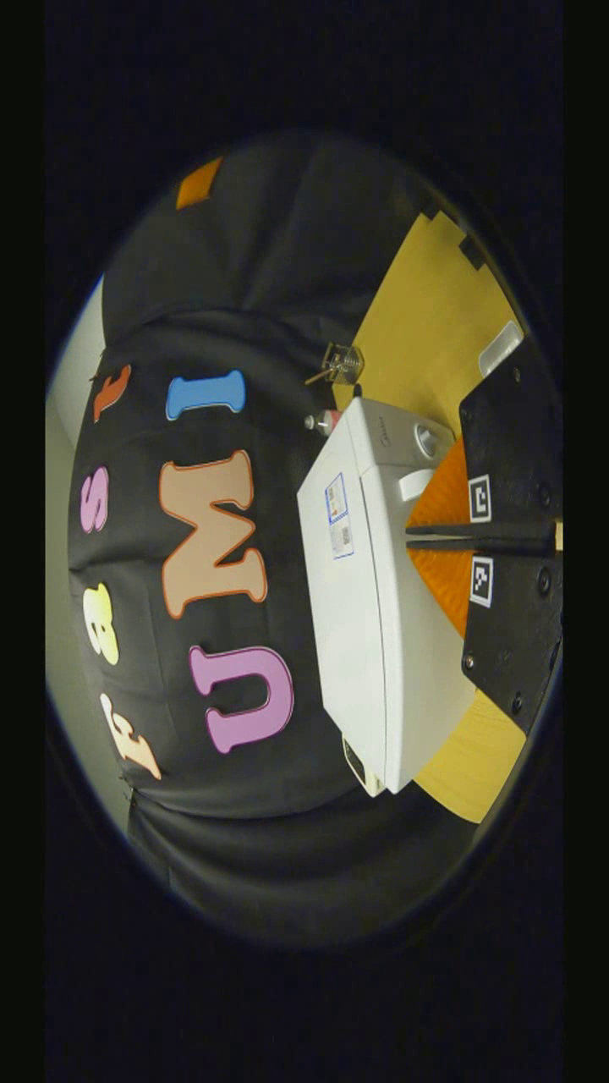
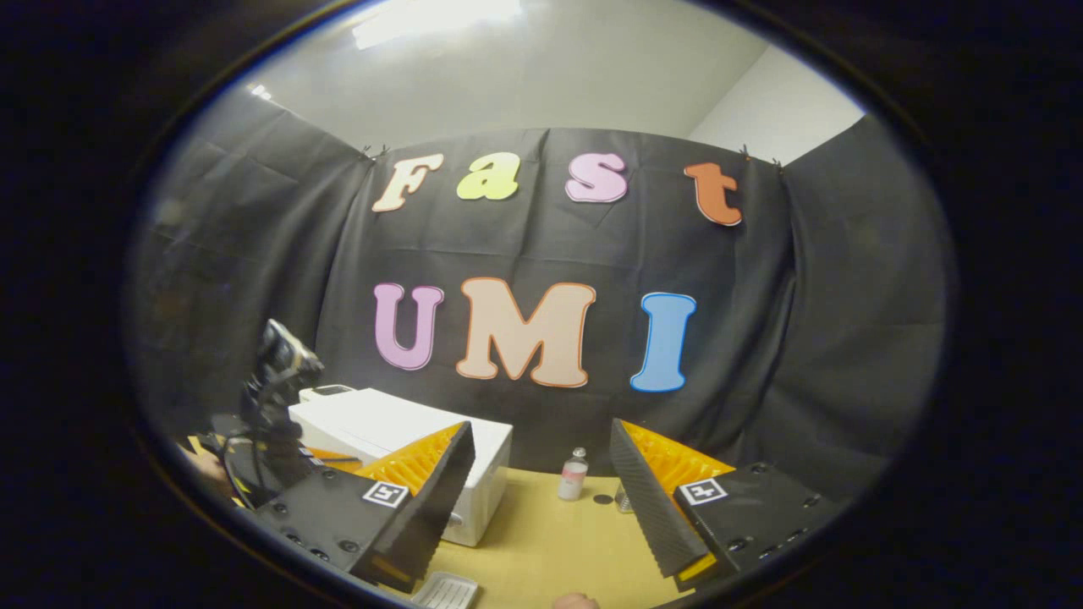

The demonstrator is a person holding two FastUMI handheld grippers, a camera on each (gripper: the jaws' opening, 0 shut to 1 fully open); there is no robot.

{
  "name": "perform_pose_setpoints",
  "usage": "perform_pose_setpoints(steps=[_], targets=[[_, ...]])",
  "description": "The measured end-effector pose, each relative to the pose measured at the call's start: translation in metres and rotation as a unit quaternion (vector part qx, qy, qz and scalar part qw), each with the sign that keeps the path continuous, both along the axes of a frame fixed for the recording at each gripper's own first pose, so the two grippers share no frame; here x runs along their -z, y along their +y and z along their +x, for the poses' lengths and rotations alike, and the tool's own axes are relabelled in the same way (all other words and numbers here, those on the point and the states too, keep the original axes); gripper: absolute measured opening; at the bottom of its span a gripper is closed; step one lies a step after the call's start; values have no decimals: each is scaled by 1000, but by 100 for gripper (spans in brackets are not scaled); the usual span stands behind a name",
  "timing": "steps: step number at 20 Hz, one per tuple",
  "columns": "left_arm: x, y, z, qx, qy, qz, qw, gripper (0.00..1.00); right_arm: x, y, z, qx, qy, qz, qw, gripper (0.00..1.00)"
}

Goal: Open the microwave oven with the left hand, put the food in, and close the microwave oven.

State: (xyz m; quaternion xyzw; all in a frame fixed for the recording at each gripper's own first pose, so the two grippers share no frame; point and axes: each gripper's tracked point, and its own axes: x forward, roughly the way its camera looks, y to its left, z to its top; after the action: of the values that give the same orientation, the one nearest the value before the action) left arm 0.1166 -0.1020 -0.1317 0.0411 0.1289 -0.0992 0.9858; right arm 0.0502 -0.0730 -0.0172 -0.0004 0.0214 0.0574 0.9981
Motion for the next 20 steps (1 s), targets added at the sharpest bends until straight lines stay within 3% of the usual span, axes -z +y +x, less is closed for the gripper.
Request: perform_pose_setpoints(steps=[6, 11, 14, 17, 20], targets=[[-71, 39, -21, -27, -58, -35, 997, 0, -1, 19, 4, -12, -1, -3, 1000, 97], [-105, 68, -34, -49, -98, -25, 994, 1, -5, 35, 9, -23, -4, 6, 1000, 97], [-132, 58, -45, -16, -134, -54, 989, 5, -8, 43, 13, -25, -6, 0, 1000, 97], [-136, 74, -47, -32, -146, -37, 988, 92, -11, 60, 12, -36, -10, -10, 999, 97], [-139, 70, -55, -23, -153, -41, 987, 98, -12, 73, 8, -43, -12, -9, 999, 97]])
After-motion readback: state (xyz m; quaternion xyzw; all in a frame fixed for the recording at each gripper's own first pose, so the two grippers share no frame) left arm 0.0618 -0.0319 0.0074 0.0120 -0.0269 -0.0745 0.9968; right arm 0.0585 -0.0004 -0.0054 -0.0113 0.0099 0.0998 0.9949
